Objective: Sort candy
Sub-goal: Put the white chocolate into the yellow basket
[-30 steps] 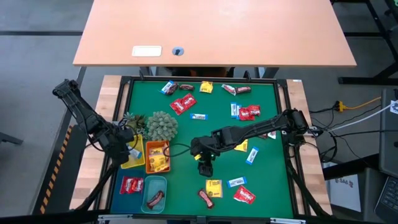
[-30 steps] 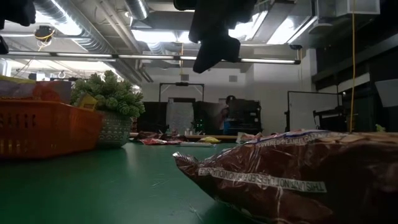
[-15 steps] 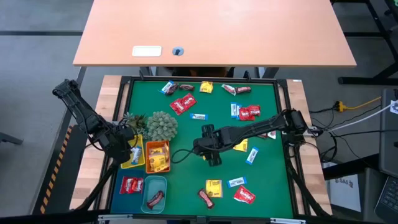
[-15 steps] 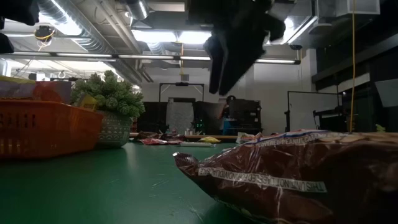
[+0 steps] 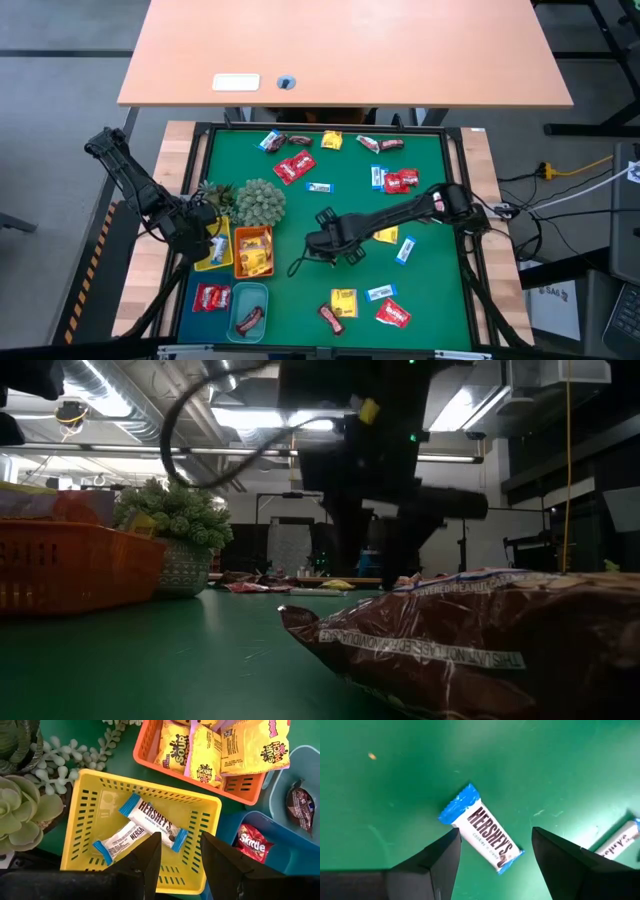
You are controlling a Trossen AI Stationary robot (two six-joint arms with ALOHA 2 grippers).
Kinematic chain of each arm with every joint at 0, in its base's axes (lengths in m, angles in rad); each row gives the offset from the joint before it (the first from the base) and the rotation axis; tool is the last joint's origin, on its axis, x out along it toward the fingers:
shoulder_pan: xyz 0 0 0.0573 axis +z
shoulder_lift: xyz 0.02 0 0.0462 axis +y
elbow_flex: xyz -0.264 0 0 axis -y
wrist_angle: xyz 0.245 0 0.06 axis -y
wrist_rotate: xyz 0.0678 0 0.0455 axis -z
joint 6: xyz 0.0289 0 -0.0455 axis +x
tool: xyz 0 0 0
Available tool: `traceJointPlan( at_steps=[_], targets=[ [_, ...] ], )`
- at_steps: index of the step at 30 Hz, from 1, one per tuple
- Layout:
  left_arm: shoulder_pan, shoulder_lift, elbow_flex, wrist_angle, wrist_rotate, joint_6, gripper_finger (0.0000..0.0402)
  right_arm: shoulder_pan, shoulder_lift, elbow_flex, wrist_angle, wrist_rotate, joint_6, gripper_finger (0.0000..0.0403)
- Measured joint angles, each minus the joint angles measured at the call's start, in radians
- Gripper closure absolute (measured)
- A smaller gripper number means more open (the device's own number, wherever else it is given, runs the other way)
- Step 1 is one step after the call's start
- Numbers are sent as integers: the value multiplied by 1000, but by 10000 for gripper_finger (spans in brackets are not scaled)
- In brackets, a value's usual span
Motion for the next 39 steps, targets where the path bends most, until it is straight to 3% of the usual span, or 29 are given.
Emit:
traceJointPlan(
  at_steps=[25, 39],
  targets=[
    [0, 0, 0, 0, -32, 1, 270, -51, 28, 0, -31, -209, 55, 160],
    [0, 0, 0, 0, -33, 1, 270, -24, 43, 1, -21, -211, 33, 160]
  ],
)
